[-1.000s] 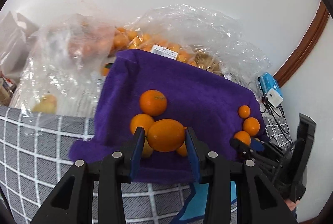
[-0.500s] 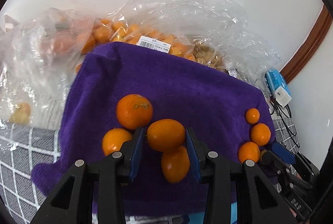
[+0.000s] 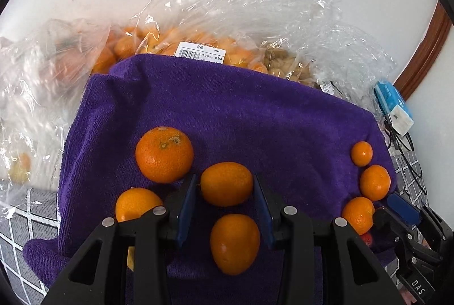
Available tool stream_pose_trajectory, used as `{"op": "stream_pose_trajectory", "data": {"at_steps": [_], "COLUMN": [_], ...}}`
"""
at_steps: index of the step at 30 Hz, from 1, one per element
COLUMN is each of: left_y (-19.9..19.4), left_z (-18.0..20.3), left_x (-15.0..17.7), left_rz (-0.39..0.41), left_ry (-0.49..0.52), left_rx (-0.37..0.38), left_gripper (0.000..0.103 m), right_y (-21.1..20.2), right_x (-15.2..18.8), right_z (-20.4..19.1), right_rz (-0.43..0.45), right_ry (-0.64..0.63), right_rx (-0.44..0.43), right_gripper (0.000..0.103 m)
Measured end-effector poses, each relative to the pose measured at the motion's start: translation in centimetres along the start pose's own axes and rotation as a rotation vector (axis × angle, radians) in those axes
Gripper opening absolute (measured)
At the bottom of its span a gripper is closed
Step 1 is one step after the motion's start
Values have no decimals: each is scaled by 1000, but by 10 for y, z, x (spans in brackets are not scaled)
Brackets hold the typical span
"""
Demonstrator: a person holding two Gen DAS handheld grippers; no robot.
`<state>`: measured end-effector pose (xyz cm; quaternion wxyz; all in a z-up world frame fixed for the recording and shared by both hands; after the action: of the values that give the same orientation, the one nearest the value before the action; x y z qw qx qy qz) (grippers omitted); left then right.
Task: Organize fruits
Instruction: 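Lower both oranges onto the towel and open both tools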
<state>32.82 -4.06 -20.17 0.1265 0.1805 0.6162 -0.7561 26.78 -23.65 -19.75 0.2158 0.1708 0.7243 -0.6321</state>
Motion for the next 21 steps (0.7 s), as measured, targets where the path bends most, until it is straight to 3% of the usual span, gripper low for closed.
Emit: {"op": "stream_pose_trajectory", "data": {"at_steps": [9,14,21], "left_y": [-1,-24,-66], "left_z": [5,17,14], "left_x": [2,5,32], "left_rz": [-17,29,73], "left_ry": [35,83,87], "left_rx": [-16,-27,-42], "left_gripper": [38,57,61], "right_y": [1,-5,-33], "right_x": [-1,0,8], "right_z": [0,-3,-6], "right_rz": [-9,-20,-23], "right_ry": [2,-2,18], "right_rx": [7,12,63], "right_gripper": [46,46,53]}}
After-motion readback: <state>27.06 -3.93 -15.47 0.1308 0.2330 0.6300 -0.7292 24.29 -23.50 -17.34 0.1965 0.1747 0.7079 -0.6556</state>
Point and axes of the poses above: each gripper's, at about its wrist camera, not at the fingertips, and y roughly the way its jaws point, z to its right, x to its underside, the point moved 3 cm from there along y, roughly the way its jaws point, and after that the axes turned 11 degrees about -z, right-handed, at the moved point
